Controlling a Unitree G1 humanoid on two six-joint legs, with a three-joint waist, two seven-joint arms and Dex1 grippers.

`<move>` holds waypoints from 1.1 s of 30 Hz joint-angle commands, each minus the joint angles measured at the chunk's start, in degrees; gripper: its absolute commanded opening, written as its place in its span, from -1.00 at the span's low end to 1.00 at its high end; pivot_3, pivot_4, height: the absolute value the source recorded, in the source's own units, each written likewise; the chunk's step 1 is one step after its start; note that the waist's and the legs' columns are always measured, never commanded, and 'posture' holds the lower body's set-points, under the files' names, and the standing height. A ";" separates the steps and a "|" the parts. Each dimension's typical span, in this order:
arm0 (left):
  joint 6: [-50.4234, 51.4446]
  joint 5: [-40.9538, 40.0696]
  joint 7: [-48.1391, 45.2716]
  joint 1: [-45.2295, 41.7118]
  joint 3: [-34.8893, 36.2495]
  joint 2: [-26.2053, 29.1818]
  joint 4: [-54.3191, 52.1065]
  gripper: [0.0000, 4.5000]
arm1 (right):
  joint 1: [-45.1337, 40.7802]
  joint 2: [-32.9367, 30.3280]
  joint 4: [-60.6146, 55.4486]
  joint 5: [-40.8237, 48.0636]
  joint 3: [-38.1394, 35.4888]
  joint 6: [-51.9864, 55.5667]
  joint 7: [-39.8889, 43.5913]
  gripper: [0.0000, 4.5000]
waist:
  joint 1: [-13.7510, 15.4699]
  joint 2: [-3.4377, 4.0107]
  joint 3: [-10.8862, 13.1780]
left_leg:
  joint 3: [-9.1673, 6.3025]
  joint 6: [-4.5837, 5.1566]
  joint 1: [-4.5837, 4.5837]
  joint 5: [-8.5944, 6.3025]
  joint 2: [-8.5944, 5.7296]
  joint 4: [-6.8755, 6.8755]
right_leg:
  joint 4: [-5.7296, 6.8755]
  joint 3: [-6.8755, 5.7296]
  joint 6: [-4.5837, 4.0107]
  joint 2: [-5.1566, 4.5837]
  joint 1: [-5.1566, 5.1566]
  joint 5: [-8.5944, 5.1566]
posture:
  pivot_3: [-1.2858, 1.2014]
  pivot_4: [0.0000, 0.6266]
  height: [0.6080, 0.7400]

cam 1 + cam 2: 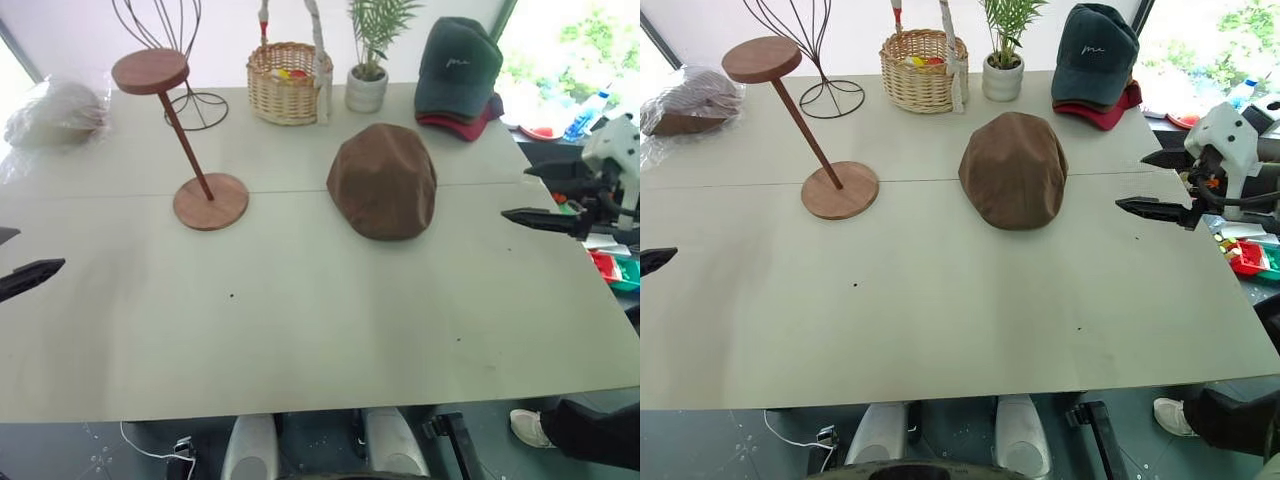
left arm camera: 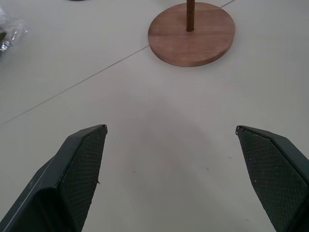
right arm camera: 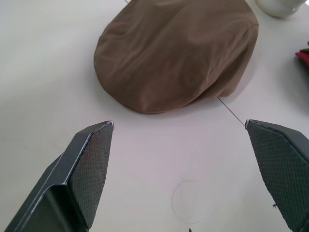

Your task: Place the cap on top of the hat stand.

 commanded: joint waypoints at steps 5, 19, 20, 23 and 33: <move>0.05 0.63 0.71 -0.71 2.97 -0.14 -1.63 1.00 | -1.35 0.58 1.31 -0.69 -1.18 -2.95 0.32 0.99 | 0.01 0.01 0.01 | 0.01 0.04 0.02 0.02 0.01 -0.03 | 0.08 0.01 0.00 0.03 -0.02 0.00 | 0.03 -0.52 0.82; 2.81 -3.49 0.18 -4.83 0.75 -0.51 -3.68 1.00 | -1.26 1.02 0.12 -2.58 -1.21 -4.63 -2.67 0.99 | 0.08 0.01 0.01 | 0.09 0.05 0.07 0.04 0.00 0.02 | 0.18 0.11 0.01 0.03 -0.01 0.00 | 0.03 -0.52 0.82; 4.70 -5.51 -0.42 -6.16 0.05 -0.08 -4.88 1.00 | -2.07 1.06 -0.03 -3.89 -0.28 -4.54 -4.06 0.99 | 0.16 0.01 0.01 | 0.09 0.05 0.07 0.04 0.01 0.04 | 0.20 0.11 0.01 0.04 0.00 0.00 | 0.03 -0.52 0.82; 10.07 -12.06 -2.57 -11.28 -4.13 1.77 -9.66 1.00 | -3.92 1.52 -4.23 -5.57 1.56 -1.80 -6.74 0.99 | 0.28 0.01 0.01 | 0.10 0.04 0.07 0.04 0.00 0.12 | 0.25 0.15 0.01 0.03 0.00 0.00 | 0.03 -0.52 0.82; 14.34 -18.96 -9.21 -35.66 -28.36 4.13 -12.82 1.00 | 2.29 7.77 -34.85 -11.83 8.26 11.84 -21.86 0.99 | 0.49 -0.01 0.00 | 0.07 0.07 0.13 0.06 0.00 0.15 | 0.78 0.33 0.15 0.19 -0.11 -0.07 | 0.03 -0.52 0.82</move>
